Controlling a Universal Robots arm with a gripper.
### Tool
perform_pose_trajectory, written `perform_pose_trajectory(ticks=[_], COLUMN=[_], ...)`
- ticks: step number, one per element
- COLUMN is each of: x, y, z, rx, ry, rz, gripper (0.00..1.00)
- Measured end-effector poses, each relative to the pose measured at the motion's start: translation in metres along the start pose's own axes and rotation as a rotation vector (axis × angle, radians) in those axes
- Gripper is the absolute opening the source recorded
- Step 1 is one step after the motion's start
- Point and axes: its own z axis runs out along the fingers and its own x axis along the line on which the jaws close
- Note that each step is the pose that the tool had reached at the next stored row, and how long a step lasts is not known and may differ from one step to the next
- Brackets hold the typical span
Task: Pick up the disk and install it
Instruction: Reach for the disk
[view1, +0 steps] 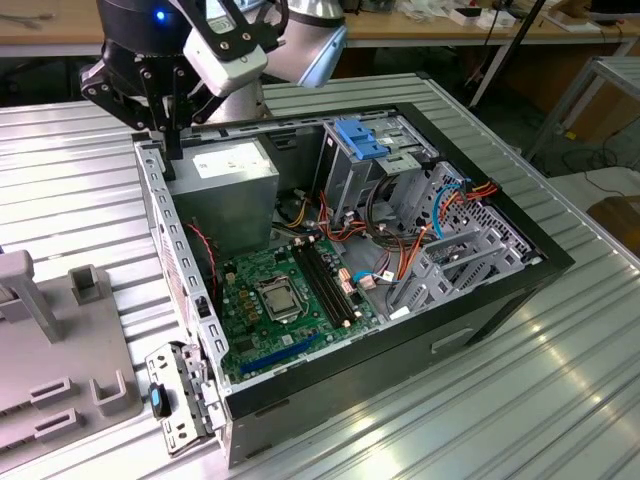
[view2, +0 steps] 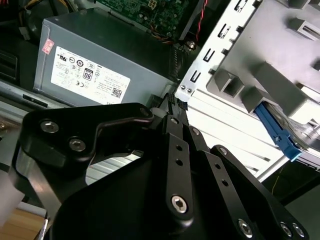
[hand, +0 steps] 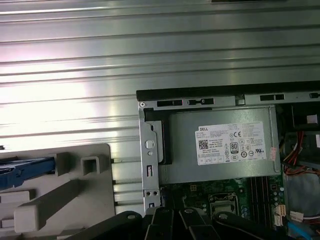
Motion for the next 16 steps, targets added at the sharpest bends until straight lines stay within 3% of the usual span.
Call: perform_pose_trajectory(ticks=[16], x=[0.0244], y=[-0.0017], z=[-0.0007], rx=[0.0], ry=[0.0], rz=[0.0], gripper=[0.11])
